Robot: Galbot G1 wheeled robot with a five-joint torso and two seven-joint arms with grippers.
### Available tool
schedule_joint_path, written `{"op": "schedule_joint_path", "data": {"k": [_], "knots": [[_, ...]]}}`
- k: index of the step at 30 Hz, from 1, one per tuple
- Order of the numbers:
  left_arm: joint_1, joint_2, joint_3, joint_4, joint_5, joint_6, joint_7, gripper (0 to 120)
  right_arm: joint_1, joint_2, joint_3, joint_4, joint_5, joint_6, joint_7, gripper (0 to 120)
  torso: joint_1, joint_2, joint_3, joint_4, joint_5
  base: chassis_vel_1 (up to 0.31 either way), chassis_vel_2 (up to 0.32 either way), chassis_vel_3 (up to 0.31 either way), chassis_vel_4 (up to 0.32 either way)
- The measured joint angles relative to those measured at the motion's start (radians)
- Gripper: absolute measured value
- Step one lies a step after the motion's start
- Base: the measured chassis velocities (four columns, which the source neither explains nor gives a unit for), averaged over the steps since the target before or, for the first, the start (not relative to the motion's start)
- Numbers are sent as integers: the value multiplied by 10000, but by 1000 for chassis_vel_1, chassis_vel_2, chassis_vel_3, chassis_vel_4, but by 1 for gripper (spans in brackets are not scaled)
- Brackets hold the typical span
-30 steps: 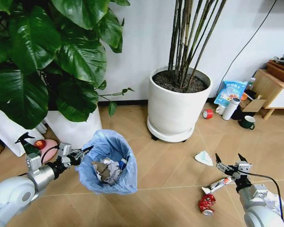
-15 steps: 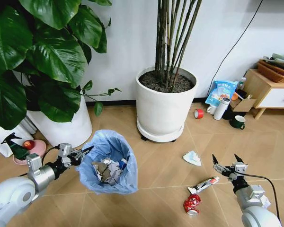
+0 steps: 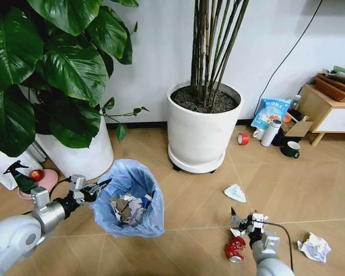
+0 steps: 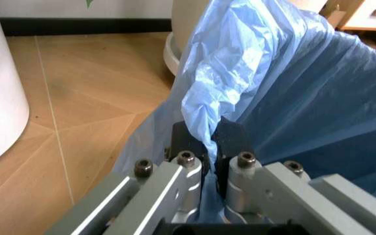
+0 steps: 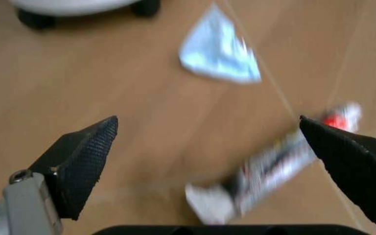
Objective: Pick up the trash bin and place the garbage on the floor into it.
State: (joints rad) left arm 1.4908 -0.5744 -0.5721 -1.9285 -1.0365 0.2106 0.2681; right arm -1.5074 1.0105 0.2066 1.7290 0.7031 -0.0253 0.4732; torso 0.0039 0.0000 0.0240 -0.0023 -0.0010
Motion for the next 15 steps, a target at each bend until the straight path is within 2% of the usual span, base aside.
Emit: {"op": "schedule_joint_path", "data": {"k": [8, 15], "knots": [[-69, 28, 8, 58, -54, 15, -67, 0, -189, -99, -339, 571, 1733, -1166, 1168, 100, 0, 0, 0, 1, 1, 0, 0, 0, 0], [-93, 17, 45, 68, -76, 25, -123, 0, -215, -11, -493, 315, 2128, -1348, 1244, 100, 0, 0, 0, 0, 2, 0, 0, 0, 0]]}}
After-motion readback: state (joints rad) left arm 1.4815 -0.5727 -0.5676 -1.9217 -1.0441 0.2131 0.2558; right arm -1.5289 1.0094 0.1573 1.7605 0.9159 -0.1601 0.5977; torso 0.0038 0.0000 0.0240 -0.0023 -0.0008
